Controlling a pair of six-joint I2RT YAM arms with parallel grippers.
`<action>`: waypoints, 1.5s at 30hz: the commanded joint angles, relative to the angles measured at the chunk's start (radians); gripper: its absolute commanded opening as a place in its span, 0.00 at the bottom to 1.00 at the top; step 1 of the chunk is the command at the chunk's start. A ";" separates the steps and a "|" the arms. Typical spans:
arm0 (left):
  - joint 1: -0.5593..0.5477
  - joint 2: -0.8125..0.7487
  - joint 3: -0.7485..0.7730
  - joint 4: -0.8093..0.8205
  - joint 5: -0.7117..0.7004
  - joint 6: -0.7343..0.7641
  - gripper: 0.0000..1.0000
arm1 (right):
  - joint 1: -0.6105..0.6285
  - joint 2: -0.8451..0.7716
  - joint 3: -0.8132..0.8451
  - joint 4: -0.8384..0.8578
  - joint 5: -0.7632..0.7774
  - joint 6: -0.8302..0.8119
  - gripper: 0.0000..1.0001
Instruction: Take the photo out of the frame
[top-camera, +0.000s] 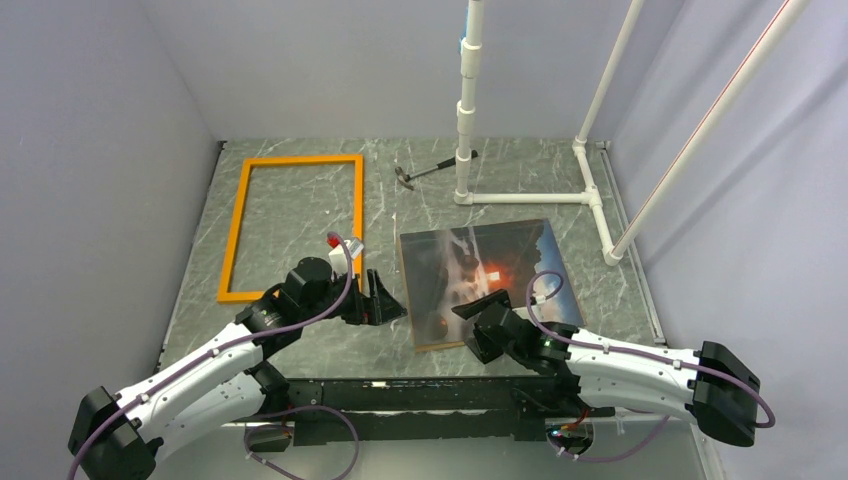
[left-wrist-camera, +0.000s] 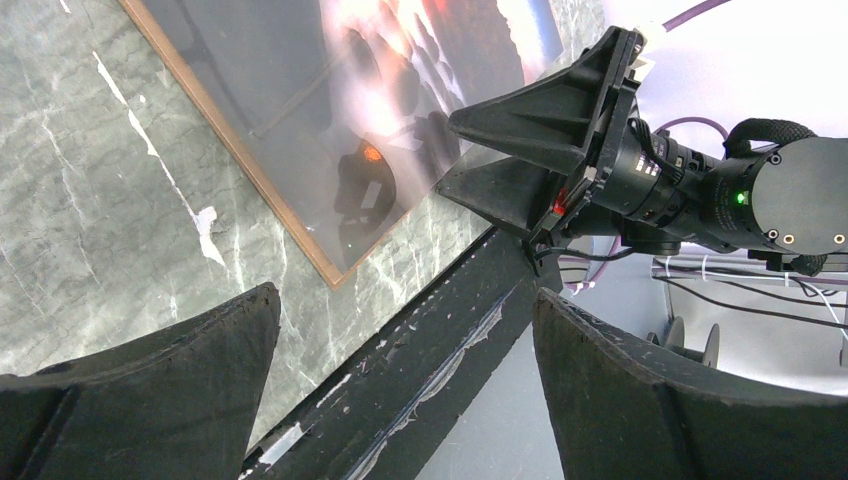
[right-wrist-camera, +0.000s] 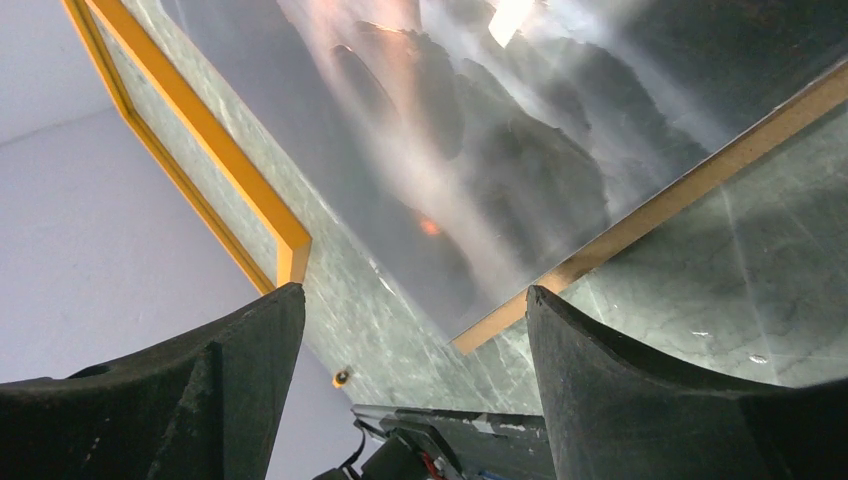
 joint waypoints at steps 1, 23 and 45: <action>0.003 -0.003 0.001 0.036 0.016 0.005 0.98 | -0.004 -0.011 0.037 0.010 0.053 -0.007 0.82; 0.010 0.206 -0.150 0.391 0.138 -0.154 0.98 | -0.398 0.115 0.254 -0.087 -0.212 -1.026 0.89; -0.060 0.581 -0.277 0.936 0.161 -0.420 0.96 | -0.914 0.217 0.380 -0.178 -0.330 -1.467 0.94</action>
